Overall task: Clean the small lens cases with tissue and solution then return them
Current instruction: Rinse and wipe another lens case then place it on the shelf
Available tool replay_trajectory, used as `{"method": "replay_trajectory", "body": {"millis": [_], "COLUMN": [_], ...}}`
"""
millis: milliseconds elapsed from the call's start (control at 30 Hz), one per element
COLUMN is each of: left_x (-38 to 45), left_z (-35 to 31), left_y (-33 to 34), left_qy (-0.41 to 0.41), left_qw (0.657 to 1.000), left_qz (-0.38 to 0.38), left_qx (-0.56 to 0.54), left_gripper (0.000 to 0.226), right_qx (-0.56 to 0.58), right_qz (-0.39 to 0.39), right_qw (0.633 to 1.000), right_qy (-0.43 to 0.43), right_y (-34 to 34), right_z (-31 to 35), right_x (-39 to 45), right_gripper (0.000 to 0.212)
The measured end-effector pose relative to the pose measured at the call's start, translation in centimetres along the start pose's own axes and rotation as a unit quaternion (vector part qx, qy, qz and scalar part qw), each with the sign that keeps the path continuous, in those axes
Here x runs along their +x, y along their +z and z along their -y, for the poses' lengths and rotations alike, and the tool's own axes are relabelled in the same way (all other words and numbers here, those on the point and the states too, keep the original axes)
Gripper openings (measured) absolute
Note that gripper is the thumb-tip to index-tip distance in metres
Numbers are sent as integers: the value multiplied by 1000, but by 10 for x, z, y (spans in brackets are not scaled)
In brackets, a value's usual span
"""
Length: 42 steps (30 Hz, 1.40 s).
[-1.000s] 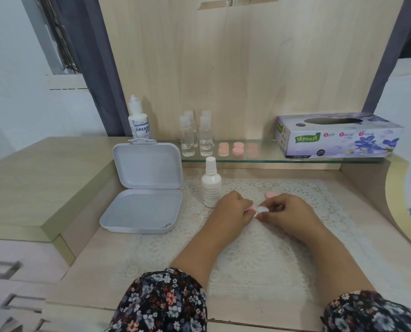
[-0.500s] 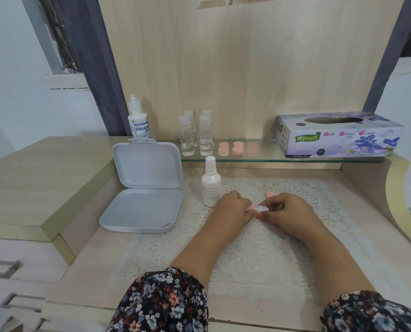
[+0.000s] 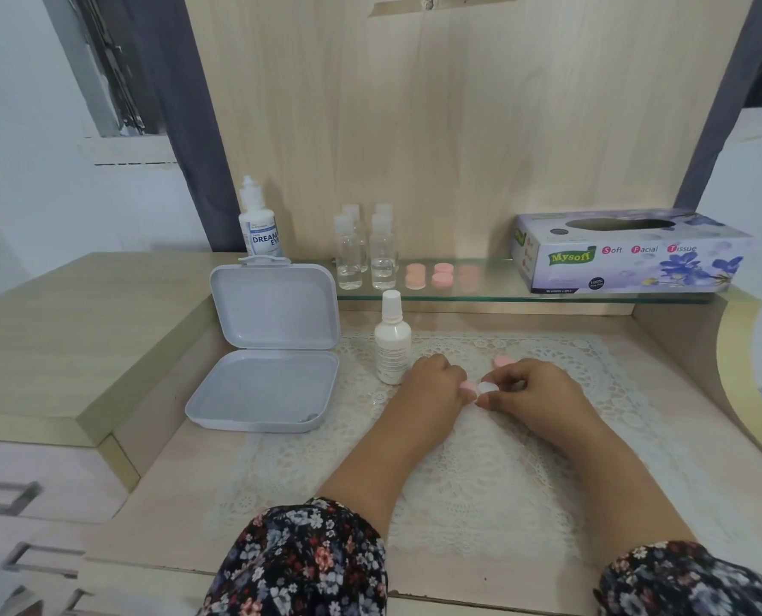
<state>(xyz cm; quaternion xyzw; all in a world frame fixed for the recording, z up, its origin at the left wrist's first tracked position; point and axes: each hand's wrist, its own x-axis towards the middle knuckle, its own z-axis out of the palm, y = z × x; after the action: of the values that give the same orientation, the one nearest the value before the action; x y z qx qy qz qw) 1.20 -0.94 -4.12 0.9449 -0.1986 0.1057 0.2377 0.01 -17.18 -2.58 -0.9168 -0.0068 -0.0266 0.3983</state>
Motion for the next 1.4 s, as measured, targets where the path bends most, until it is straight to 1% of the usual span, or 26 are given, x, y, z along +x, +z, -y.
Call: {"method": "replay_trajectory", "body": {"millis": [100, 200, 333, 467, 533, 700, 900, 1133, 1267, 1333, 1400], "left_x": [0, 2, 3, 2, 1, 2, 3, 2, 1, 0, 1], "left_z": [0, 2, 4, 10, 12, 10, 6, 9, 11, 8, 7], "left_y": [2, 3, 0, -2, -3, -3, -1, -1, 0, -2, -3], "left_qy": [2, -14, -22, 2, 12, 7, -20, 6, -24, -38, -34], "left_qw": [999, 1000, 999, 995, 993, 995, 996, 995, 988, 986, 987], "left_qz": [-13, -20, -7, 14, 20, 13, -20, 7, 24, 11, -4], "left_qx": [30, 19, -47, -95, -113, -101, -84, -100, -151, -161, -156], "left_gripper": [31, 33, 30, 41, 41, 30, 28, 26, 31, 39, 44], "right_qx": [13, 25, 17, 17, 18, 25, 9, 16, 8, 9, 9], "right_qz": [1, 4, 3, 6, 6, 7, 4, 4, 4, 6, 6], "right_qw": [1000, 1000, 1000, 1000, 1000, 1000, 1000, 1000, 1000, 1000, 1000], "right_qy": [4, 0, 3, 3, 0, -1, -1, 8, 3, 5, 6], "right_y": [0, -1, 0, 0, 0, 0, -1, 0, -1, -2, -2], "right_z": [1, 2, 1, -1, 0, 1, 1, 0, 2, 2, 2], "right_x": [-1, -2, -1, 1, 0, 0, 0, 1, 0, -1, 0], "right_gripper": [23, 20, 17, 16, 16, 16, 17, 21, 19, 20, 21]}}
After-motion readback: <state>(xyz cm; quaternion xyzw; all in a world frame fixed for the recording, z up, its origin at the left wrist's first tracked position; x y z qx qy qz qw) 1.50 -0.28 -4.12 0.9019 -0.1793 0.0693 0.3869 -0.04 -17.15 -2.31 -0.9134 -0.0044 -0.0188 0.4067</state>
